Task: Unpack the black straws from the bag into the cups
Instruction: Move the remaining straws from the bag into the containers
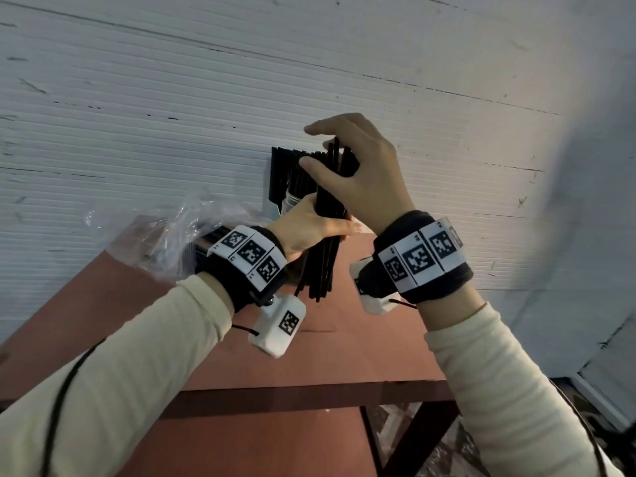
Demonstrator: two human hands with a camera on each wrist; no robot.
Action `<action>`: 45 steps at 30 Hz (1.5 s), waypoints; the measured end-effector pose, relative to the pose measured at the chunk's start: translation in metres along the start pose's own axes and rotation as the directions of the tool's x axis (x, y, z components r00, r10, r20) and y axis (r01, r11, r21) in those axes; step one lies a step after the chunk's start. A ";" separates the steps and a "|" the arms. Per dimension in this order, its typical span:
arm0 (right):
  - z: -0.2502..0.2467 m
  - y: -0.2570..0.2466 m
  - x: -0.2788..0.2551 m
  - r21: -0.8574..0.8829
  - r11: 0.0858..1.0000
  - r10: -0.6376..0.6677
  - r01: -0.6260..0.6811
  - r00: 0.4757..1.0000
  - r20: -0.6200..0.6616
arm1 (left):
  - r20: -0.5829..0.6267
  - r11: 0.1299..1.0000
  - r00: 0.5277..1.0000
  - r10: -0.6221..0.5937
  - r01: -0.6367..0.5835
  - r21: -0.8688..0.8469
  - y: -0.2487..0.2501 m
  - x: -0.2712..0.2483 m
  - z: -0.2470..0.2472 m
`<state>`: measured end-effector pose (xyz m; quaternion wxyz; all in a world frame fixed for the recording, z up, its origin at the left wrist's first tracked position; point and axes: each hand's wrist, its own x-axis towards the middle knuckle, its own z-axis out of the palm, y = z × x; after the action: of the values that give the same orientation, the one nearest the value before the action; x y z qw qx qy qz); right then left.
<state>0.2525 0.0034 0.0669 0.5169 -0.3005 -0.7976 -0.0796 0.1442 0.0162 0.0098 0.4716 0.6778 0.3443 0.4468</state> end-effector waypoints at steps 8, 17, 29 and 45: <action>0.005 0.016 -0.031 -0.163 0.984 0.122 -0.065 0.922 0.367 | 0.218 0.963 0.946 -0.239 0.201 0.181 -0.040 -0.002 0.005; -0.002 0.025 -0.032 -0.211 0.967 0.209 -0.140 0.914 0.348 | 0.121 0.951 0.948 -0.293 0.277 0.135 -0.047 0.008 0.015; -0.019 0.022 -0.038 -0.118 0.973 0.216 -0.199 0.963 0.160 | 0.083 0.957 0.964 -0.252 0.235 0.170 -0.046 0.004 0.008; -0.004 0.018 -0.026 0.316 0.868 0.248 -0.382 0.886 0.392 | 0.187 0.999 0.982 0.004 -0.013 0.048 -0.012 -0.013 -0.013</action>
<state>0.2734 0.0057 0.0427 0.4268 -0.3303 -0.8132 0.2178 0.1267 0.0126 -0.0029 0.4831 0.7297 0.3066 0.3745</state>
